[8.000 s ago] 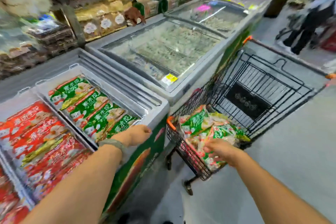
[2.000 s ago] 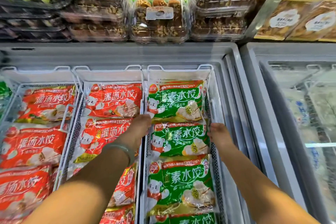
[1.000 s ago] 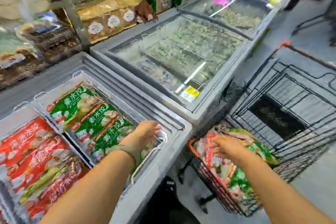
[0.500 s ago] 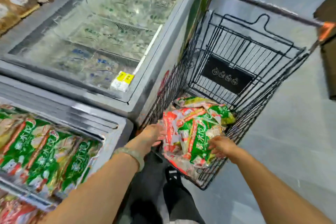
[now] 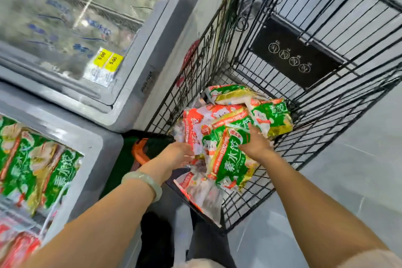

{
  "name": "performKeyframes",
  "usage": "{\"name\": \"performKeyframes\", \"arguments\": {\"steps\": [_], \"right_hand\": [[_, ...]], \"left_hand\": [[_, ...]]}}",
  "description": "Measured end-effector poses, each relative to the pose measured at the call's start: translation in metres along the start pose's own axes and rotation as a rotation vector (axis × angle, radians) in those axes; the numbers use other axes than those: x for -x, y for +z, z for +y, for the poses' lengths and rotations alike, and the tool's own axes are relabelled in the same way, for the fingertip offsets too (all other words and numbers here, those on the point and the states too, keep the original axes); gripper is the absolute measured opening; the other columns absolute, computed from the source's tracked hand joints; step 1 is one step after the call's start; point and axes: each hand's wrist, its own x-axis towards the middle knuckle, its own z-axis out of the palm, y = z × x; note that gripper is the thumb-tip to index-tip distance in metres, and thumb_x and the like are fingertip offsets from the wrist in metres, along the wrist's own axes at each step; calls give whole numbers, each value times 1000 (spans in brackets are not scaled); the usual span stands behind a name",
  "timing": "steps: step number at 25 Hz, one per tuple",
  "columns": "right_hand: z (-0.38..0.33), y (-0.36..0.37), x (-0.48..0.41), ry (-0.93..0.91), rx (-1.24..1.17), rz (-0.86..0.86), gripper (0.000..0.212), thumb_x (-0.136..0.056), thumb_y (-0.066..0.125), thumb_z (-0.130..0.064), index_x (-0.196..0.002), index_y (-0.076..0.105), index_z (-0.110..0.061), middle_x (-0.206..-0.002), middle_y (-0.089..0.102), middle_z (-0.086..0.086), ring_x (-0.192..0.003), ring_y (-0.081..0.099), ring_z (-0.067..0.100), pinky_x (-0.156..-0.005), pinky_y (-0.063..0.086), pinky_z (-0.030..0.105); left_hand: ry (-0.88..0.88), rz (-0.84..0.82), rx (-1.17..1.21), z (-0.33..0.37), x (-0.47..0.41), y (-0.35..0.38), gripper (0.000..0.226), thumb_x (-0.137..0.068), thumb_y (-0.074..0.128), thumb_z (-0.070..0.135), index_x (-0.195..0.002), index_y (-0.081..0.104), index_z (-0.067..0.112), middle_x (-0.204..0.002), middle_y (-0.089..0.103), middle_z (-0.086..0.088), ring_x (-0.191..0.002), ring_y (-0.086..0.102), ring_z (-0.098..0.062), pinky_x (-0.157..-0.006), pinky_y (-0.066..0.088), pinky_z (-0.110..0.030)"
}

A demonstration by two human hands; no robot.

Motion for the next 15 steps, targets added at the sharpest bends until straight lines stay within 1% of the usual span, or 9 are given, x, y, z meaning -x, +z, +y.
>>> {"name": "performKeyframes", "arguments": {"steps": [3, 5, 6, 7, 9, 10, 12, 14, 15], "right_hand": [[7, 8, -22, -35, 111, -37, 101, -83, 67, -36, -151, -7, -29, -162, 4, 0, -148, 11, 28, -116, 21, 53], [11, 12, -24, -41, 191, -48, 104, -83, 67, -40, -151, -11, -28, -162, 1, 0, -148, 5, 29, -117, 17, 52], [10, 13, -25, -25, 256, -24, 101, -82, 66, -43, -152, -5, -25, -161, 8, 3, -147, 8, 30, -116, 17, 50], [9, 12, -25, -3, 338, 7, 92, -83, 64, -47, -152, 9, -22, -158, 19, 7, -144, 13, 32, -114, 18, 48], [2, 11, -21, 29, 457, 38, 63, -85, 57, -53, -137, 42, -21, -146, 41, 9, -137, 26, 30, -109, 21, 45], [0, 10, -19, 24, 482, 32, 53, -87, 54, -54, -130, 51, -23, -140, 48, 8, -135, 30, 29, -107, 22, 44], [-3, 7, -13, -34, 455, -26, 47, -90, 49, -52, -129, 53, -25, -138, 51, 8, -133, 36, 29, -108, 25, 44], [-6, 5, 2, -103, 349, -118, 48, -95, 45, -47, -136, 47, -20, -143, 45, 9, -131, 42, 30, -105, 34, 43], [-7, 5, 10, -119, 296, -169, 51, -97, 42, -44, -141, 41, -18, -147, 40, 10, -133, 41, 30, -107, 35, 42]], "left_hand": [[15, 36, -19, -8, -19, -3, 30, -98, 43, 7, -125, 52, -2, -98, 59, -10, -71, 56, -12, -65, 46, -21], [10, 34, -39, -10, -25, 0, 27, -98, 43, 9, -121, 54, -1, -107, 57, -11, -75, 56, -12, -70, 45, -22], [3, 30, -45, -10, -27, 3, 22, -98, 43, 10, -115, 54, 3, -107, 57, -10, -76, 56, -13, -71, 45, -22], [-2, 25, -52, -10, -29, 6, 17, -98, 43, 9, -110, 53, 5, -107, 57, -11, -76, 56, -13, -71, 45, -21], [-8, 23, -52, -8, -31, 11, 12, -98, 43, 9, -107, 51, 7, -102, 58, -10, -73, 55, -12, -69, 44, -21], [-13, 20, -52, -7, -31, 12, 13, -98, 43, 10, -108, 50, 8, -98, 60, -8, -72, 55, -11, -67, 43, -21], [-12, 10, -68, -5, -28, 12, 14, -99, 42, 15, -109, 50, 11, -87, 61, -2, -70, 55, -10, -64, 43, -20], [10, 0, -73, -3, -21, 8, 14, -99, 40, 15, -108, 51, 12, -83, 60, -1, -68, 54, -11, -56, 45, -16], [25, -2, -71, -2, -15, 4, 15, -100, 40, 15, -108, 51, 12, -84, 60, -3, -67, 53, -11, -51, 45, -14]]}}
